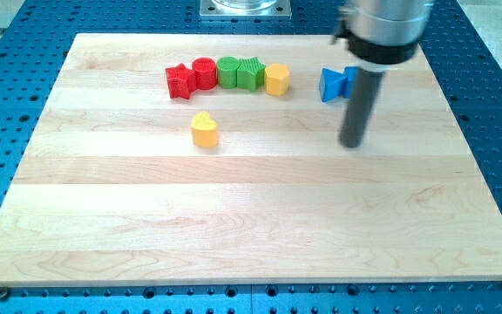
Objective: Separate the blue blocks
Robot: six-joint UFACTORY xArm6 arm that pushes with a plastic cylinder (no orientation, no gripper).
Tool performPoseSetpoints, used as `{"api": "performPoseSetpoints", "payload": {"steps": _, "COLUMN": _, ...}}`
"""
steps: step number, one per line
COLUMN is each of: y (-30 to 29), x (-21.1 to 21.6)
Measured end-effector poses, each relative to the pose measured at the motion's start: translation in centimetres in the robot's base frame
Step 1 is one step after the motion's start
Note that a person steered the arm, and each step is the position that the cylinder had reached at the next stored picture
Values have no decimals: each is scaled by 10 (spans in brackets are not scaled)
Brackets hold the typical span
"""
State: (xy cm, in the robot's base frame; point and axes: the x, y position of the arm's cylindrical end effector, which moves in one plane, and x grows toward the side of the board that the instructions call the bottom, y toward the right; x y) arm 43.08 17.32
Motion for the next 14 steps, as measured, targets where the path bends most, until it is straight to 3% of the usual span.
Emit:
{"api": "performPoseSetpoints", "payload": {"steps": 1, "y": 71, "x": -51}}
{"api": "performPoseSetpoints", "payload": {"steps": 2, "y": 95, "x": -117}}
{"api": "performPoseSetpoints", "payload": {"steps": 3, "y": 56, "x": -133}}
{"api": "performPoseSetpoints", "payload": {"steps": 6, "y": -25, "x": -74}}
{"api": "performPoseSetpoints", "payload": {"steps": 7, "y": -36, "x": -74}}
{"api": "performPoseSetpoints", "payload": {"steps": 9, "y": -34, "x": -127}}
{"api": "performPoseSetpoints", "payload": {"steps": 11, "y": -130, "x": -101}}
{"api": "performPoseSetpoints", "payload": {"steps": 13, "y": -116, "x": -91}}
{"api": "performPoseSetpoints", "payload": {"steps": 14, "y": -72, "x": -128}}
